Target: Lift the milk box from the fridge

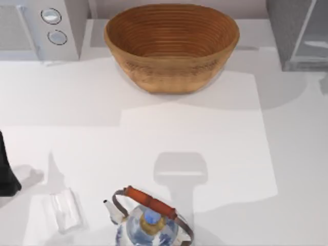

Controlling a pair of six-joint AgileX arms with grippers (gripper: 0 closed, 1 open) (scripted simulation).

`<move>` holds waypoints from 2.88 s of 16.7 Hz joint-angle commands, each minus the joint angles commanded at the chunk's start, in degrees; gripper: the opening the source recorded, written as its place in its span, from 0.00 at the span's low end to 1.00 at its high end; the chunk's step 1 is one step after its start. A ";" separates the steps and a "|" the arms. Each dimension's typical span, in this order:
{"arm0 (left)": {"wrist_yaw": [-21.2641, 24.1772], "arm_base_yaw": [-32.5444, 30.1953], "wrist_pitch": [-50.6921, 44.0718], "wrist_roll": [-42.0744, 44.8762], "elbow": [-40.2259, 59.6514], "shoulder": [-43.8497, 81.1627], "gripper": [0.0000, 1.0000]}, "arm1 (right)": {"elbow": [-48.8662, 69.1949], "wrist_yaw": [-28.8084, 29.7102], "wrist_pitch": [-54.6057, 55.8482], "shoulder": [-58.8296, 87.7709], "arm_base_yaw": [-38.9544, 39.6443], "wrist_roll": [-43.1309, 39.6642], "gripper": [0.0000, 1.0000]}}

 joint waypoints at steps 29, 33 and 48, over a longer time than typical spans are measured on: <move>0.00 0.00 0.00 0.00 0.00 0.00 1.00 | 16.41 2.08 -9.75 6.81 2.17 -0.06 0.00; 0.00 0.00 0.00 0.00 0.00 0.00 1.00 | 16.41 2.08 -9.75 6.81 2.17 -0.06 0.00; 0.00 0.00 0.00 0.00 0.00 0.00 1.00 | 16.22 2.01 -18.05 -1.77 2.02 0.11 0.00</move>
